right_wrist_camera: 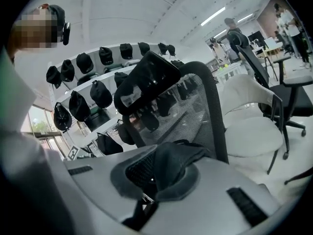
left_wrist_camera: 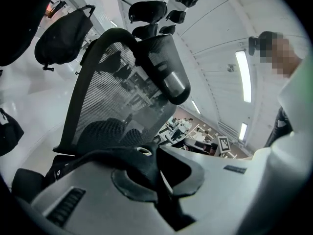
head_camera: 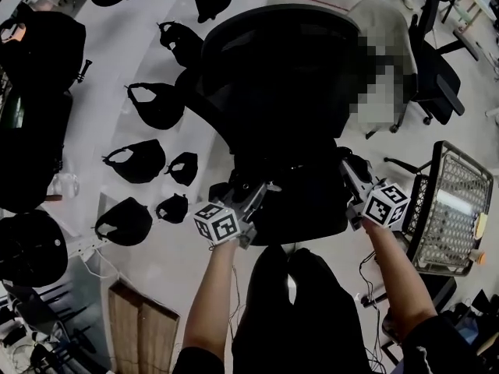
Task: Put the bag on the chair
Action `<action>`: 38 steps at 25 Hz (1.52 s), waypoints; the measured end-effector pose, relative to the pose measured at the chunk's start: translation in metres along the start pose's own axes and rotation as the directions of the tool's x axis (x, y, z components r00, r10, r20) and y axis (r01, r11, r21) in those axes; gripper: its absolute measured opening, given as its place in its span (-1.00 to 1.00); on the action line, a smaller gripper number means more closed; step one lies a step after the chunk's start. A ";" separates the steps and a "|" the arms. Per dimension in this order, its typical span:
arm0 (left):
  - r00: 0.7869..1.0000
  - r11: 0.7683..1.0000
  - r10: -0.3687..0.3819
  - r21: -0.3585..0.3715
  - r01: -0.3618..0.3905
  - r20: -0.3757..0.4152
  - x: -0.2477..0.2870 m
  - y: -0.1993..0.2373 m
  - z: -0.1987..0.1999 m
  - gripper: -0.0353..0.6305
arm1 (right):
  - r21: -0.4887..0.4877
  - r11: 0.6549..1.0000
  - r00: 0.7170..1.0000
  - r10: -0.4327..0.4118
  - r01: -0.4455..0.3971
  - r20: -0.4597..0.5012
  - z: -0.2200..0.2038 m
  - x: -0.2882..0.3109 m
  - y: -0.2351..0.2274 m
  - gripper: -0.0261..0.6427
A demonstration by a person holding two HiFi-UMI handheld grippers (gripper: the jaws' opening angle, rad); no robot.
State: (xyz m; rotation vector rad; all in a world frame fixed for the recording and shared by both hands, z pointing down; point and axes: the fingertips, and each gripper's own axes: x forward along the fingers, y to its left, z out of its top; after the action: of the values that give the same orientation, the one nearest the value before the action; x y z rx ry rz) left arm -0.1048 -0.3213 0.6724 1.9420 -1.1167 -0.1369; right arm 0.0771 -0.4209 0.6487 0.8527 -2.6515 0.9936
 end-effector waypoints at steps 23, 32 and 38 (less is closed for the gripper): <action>0.995 0.992 0.084 -0.088 -0.089 -0.060 0.028 0.127 -0.026 -0.82 | -0.038 0.999 0.984 -0.023 0.016 -0.179 -0.072 0.085 -0.067 -0.92; 0.969 0.986 0.151 0.093 -0.135 -0.195 0.041 0.161 -0.017 -0.73 | -0.149 0.989 0.964 -0.061 0.023 -0.259 -0.075 0.111 -0.088 -0.92; 0.947 0.969 0.246 0.050 -0.241 -0.205 0.045 0.190 -0.022 -0.51 | -0.104 0.992 0.960 -0.092 0.066 -0.263 -0.092 0.124 -0.097 -0.92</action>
State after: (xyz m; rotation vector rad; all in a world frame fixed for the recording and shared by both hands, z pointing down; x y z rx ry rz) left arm -0.1915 -0.3826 0.8376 1.7746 -1.2082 0.2126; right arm 0.0292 -0.4765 0.8155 0.7397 -2.3961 0.8873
